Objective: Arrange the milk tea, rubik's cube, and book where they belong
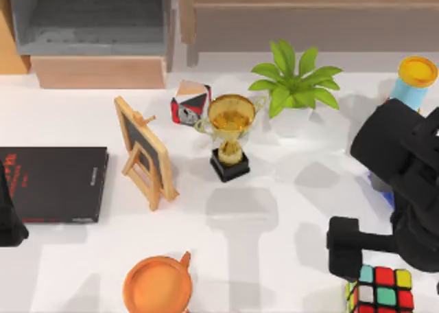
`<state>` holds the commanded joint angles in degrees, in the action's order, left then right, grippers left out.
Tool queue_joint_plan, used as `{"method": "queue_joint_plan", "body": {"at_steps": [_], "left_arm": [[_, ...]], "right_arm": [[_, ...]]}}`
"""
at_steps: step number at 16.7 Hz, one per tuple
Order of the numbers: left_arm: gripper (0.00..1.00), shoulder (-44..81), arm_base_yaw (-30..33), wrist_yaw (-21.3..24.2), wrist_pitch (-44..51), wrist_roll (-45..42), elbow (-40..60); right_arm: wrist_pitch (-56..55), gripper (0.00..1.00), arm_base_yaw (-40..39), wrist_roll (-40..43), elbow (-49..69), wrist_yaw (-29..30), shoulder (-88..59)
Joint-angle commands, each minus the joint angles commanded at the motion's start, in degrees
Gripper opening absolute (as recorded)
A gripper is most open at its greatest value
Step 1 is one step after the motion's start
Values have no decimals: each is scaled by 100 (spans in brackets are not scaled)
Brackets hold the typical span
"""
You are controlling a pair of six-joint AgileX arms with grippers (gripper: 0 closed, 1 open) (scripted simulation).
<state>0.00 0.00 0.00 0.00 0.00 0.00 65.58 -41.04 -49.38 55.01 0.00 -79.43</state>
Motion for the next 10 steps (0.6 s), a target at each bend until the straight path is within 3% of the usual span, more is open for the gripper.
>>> {"method": "queue_joint_plan", "body": {"at_steps": [6,10], "left_arm": [[100,0,0,0,0,0,0],[100,0,0,0,0,0,0]], "right_arm": [[-105,100,14,10,-83,-2,-50],[-954,100,-2,-6,-624,-1,-274]]}}
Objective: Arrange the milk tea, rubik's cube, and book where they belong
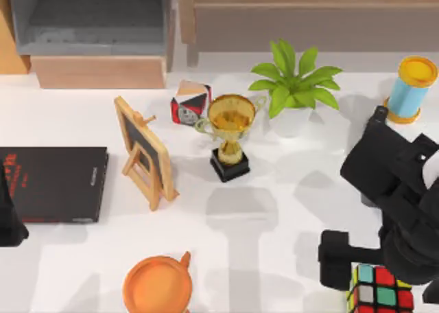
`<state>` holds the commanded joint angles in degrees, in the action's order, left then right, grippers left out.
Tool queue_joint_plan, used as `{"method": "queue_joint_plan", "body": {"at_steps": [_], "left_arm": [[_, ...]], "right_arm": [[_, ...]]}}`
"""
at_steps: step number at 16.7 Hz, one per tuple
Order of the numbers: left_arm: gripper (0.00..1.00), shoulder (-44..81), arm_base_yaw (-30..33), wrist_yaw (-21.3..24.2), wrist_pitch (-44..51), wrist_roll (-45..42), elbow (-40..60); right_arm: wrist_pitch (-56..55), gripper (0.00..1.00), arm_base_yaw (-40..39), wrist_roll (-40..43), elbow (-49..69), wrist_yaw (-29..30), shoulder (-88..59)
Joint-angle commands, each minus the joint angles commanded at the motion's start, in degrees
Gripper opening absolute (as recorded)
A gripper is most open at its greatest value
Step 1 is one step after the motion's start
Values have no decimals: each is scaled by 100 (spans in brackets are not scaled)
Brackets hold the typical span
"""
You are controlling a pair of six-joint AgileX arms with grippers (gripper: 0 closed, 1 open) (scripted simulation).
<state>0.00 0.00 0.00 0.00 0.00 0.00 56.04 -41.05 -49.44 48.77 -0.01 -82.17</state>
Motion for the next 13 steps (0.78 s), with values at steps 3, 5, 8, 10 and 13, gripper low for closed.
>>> {"method": "queue_joint_plan", "body": {"at_steps": [3,5,8,10,13], "left_arm": [[100,0,0,0,0,0,0],[100,0,0,0,0,0,0],[100,0,0,0,0,0,0],[100,0,0,0,0,0,0],[100,0,0,0,0,0,0]], "right_arm": [[-504,100,-15,-18,-382,0,-164],[-552,100,-16,-19,-426,0,-182],[-552,92,-16,-19,-426,0,-182],[-552,77,-16,-19,-426,0,-182],[-552,55,-16,-19,-426,0,-182]]}}
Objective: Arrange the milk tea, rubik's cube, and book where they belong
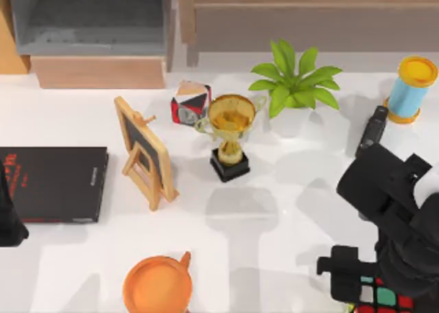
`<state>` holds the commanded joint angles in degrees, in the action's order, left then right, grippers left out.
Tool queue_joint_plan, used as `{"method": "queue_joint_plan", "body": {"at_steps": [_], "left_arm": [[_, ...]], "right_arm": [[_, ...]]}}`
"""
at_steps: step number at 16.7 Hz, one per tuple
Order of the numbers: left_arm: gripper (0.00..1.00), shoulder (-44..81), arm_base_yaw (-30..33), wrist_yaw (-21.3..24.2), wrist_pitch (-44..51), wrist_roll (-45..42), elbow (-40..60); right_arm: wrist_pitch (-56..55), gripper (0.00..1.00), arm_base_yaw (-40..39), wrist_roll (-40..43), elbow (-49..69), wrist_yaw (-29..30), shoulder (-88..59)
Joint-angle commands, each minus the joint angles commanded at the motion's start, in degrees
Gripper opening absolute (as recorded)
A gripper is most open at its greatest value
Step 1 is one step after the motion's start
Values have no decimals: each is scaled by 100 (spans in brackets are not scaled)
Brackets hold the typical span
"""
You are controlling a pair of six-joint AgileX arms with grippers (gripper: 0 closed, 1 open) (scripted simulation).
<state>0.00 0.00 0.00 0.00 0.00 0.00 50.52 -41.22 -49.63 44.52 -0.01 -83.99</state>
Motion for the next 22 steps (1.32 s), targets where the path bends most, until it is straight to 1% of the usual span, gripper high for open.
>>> {"method": "queue_joint_plan", "body": {"at_steps": [7,8,17,22], "left_arm": [[100,0,0,0,0,0,0],[100,0,0,0,0,0,0],[100,0,0,0,0,0,0],[100,0,0,0,0,0,0]], "right_arm": [[0,2,0,0,0,0,0],[0,0,0,0,0,0,0],[20,0,5,-4,23,3,26],[674,0,7,-2,399,3,220]]}}
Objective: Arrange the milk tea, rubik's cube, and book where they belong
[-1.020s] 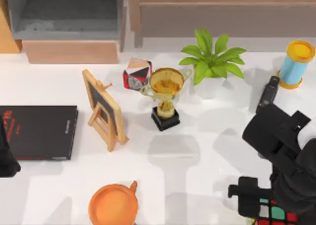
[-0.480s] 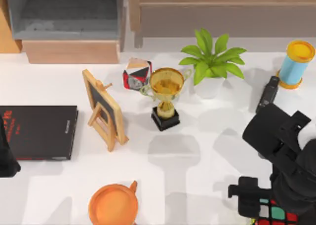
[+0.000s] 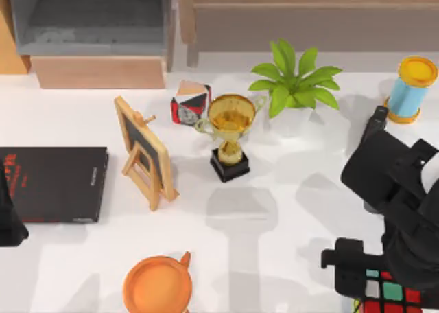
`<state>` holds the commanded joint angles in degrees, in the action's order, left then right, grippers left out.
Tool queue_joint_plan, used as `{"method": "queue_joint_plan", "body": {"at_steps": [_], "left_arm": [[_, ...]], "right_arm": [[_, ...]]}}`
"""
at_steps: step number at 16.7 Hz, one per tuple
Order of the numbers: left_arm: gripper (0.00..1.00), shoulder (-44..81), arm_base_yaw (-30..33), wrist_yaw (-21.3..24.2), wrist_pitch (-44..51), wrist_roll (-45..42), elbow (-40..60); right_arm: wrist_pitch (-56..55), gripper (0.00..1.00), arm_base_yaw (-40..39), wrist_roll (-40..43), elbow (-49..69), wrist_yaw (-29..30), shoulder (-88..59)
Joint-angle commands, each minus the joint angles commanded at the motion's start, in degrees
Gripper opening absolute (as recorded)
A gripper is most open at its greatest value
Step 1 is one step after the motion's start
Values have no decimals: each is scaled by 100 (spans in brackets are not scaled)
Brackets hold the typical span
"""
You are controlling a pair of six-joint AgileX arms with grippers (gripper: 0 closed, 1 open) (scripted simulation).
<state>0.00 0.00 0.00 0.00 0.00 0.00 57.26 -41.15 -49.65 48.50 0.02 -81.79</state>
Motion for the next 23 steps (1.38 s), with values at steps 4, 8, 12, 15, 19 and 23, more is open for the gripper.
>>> {"method": "queue_joint_plan", "body": {"at_steps": [4,8,12,15,19,23], "left_arm": [[100,0,0,0,0,0,0],[100,0,0,0,0,0,0],[100,0,0,0,0,0,0],[100,0,0,0,0,0,0],[100,0,0,0,0,0,0],[100,0,0,0,0,0,0]], "right_arm": [[97,0,10,10,98,0,74],[-111,0,22,175,277,138,-15],[-1142,0,119,1008,1212,791,-405],[-2425,0,251,1928,2080,1475,-856],[-4400,0,461,3329,3224,2433,-1415],[-5783,0,655,4473,4199,3205,-1689]]}}
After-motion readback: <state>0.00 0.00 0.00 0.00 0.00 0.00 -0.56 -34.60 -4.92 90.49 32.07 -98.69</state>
